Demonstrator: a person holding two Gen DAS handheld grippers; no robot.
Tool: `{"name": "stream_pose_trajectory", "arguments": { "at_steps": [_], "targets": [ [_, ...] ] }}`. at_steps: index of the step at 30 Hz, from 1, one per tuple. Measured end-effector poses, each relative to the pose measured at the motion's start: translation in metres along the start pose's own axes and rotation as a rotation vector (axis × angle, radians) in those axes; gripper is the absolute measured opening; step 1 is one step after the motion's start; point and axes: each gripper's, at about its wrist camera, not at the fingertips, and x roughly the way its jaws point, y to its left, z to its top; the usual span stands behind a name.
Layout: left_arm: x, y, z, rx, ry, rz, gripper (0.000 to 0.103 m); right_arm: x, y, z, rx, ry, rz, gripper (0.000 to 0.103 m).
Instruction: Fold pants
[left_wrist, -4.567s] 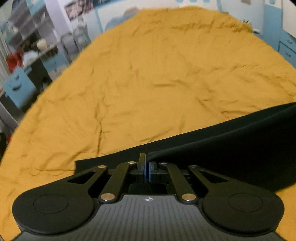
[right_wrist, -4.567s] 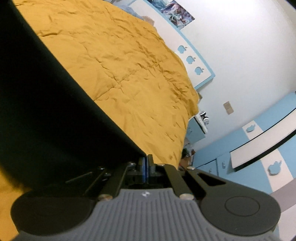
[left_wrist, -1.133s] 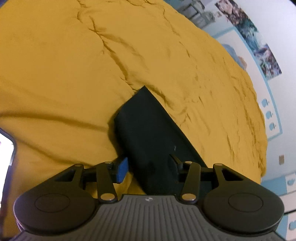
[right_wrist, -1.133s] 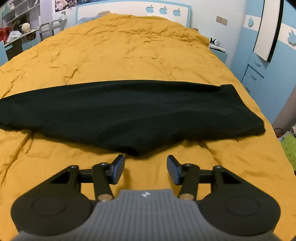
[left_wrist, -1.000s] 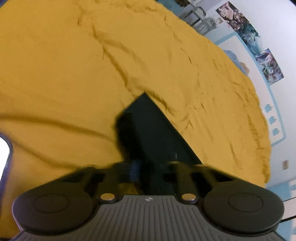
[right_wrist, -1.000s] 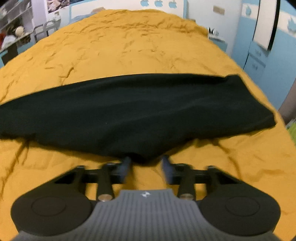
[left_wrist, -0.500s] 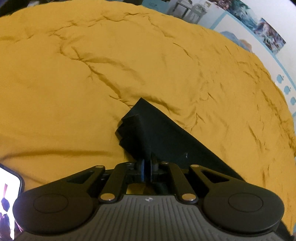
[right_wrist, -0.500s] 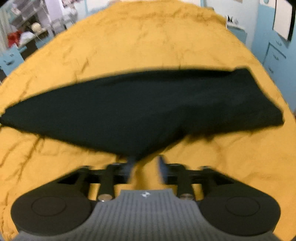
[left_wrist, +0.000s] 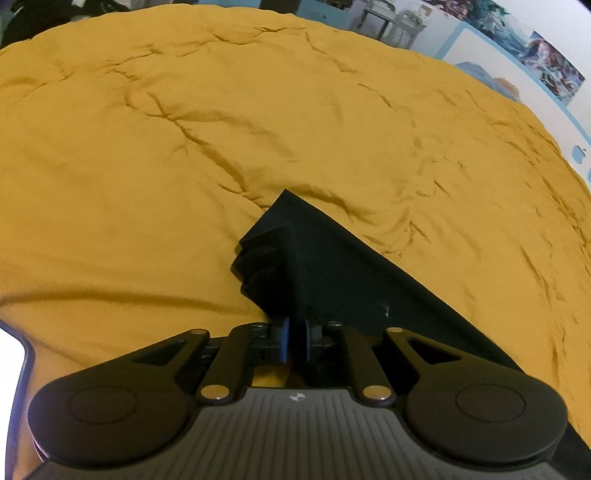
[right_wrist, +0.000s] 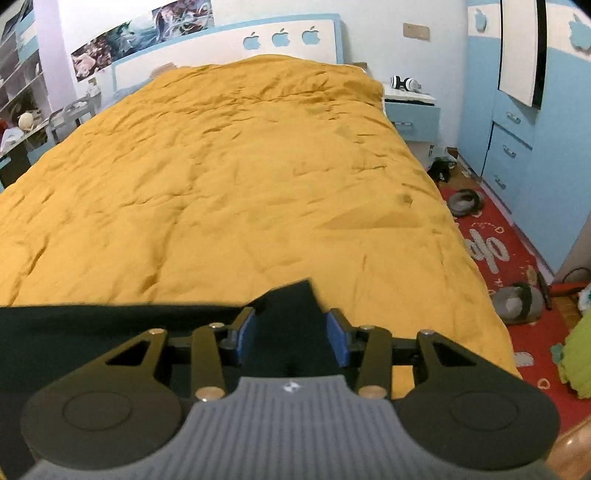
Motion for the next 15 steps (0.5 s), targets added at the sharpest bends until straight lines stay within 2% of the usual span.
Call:
{"name": "stream_pose_trajectory", "arguments": {
  "at_steps": [3, 8, 12, 14, 15],
  "targets": [
    [0.001, -0.005, -0.002, 0.008, -0.008, 0.021, 0.011, 0.034, -0.015, 0.010, 0.011, -0.006, 0.061, 0.043],
    [0.002, -0.008, -0.004, 0.026, -0.019, 0.040, 0.012, 0.079, -0.044, 0.017, 0.089, 0.077, 0.178, 0.043],
    [0.001, -0.009, -0.006, 0.025, -0.026, 0.044, 0.013, 0.099, -0.051, 0.009, 0.089, 0.123, 0.241, 0.043],
    [0.000, -0.009, -0.007, 0.018, -0.029, 0.045, 0.013, 0.102, -0.054, 0.008, 0.099, 0.116, 0.255, 0.037],
    [0.000, -0.010, -0.007, 0.017, -0.030, 0.046, 0.013, 0.098, -0.054, 0.008, 0.087, 0.104, 0.259, 0.026]
  ]
}}
